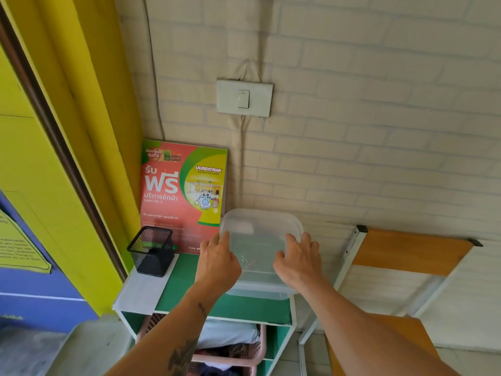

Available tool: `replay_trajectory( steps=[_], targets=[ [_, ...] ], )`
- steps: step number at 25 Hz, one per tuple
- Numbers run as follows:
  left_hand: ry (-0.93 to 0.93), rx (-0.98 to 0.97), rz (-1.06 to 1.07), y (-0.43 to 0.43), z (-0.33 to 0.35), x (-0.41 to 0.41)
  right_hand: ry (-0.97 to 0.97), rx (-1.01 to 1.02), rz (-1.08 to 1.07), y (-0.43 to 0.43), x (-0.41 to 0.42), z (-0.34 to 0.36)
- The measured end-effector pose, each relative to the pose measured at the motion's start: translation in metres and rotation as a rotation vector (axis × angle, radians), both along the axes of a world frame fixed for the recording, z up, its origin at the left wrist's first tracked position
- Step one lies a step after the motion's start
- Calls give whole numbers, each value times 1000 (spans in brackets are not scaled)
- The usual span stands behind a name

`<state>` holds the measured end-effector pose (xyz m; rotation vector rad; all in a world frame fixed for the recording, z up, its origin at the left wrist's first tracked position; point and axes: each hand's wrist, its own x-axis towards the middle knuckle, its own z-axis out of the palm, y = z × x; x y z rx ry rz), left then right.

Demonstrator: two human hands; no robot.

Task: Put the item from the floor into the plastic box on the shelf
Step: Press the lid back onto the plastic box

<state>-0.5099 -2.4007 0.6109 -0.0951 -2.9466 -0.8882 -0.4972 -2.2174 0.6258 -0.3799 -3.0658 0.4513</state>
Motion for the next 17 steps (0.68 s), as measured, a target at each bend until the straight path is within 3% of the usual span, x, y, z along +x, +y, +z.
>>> replay_trajectory(
  steps=[17],
  targets=[
    [-23,-23,29,3,-4,-12,0,-28,2,5,-18,-8]
  ],
)
